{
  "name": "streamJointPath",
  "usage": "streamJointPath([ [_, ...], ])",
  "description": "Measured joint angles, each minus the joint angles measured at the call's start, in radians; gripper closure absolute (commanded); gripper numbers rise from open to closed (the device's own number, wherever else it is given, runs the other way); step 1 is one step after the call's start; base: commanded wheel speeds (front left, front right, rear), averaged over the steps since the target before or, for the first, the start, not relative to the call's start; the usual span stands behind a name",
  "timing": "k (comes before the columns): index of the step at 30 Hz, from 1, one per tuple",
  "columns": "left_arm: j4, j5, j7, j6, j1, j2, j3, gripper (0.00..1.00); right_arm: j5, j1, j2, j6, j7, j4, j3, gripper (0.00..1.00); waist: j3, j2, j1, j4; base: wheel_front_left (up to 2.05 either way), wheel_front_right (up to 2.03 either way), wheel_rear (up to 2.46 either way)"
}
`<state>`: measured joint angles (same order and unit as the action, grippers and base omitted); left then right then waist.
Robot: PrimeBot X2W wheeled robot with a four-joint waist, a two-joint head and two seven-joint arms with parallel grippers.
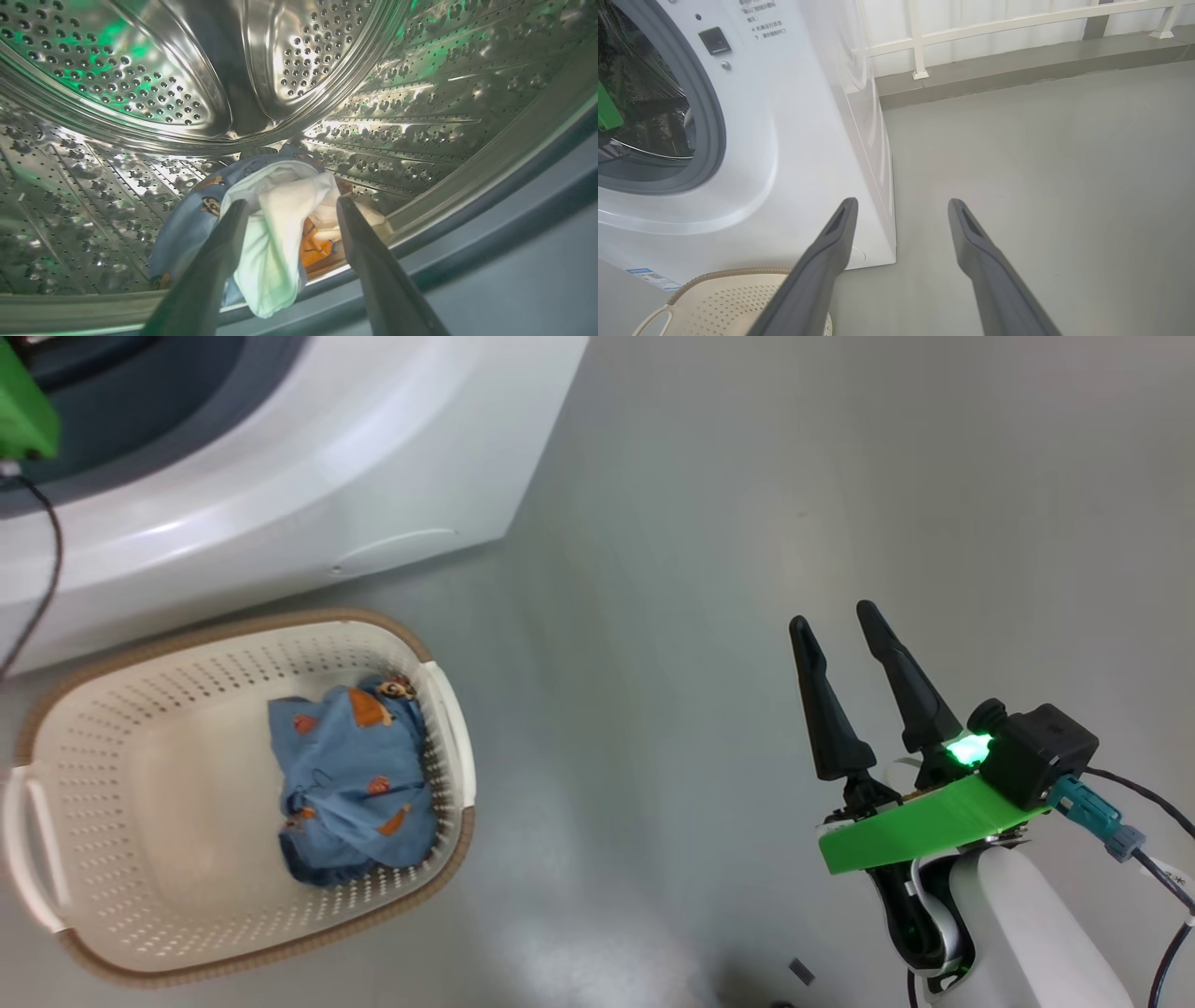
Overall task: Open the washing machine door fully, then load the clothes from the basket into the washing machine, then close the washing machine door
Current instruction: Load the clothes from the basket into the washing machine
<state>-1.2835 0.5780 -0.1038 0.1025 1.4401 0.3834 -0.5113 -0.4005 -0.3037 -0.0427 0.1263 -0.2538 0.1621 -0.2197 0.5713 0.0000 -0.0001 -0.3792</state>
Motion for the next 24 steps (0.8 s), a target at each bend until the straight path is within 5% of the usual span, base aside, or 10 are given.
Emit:
streamJointPath([
  [24, 0.052, 0.072, -0.144, 0.023, -0.286, -0.101, 0.006, 0.00, 0.060, -0.002, -0.002, 0.000, 0.000, 0.113, 0.057, 0.00, -0.234, 0.0000, 0.0000, 0.128, 0.00, 0.00, 0.00],
])
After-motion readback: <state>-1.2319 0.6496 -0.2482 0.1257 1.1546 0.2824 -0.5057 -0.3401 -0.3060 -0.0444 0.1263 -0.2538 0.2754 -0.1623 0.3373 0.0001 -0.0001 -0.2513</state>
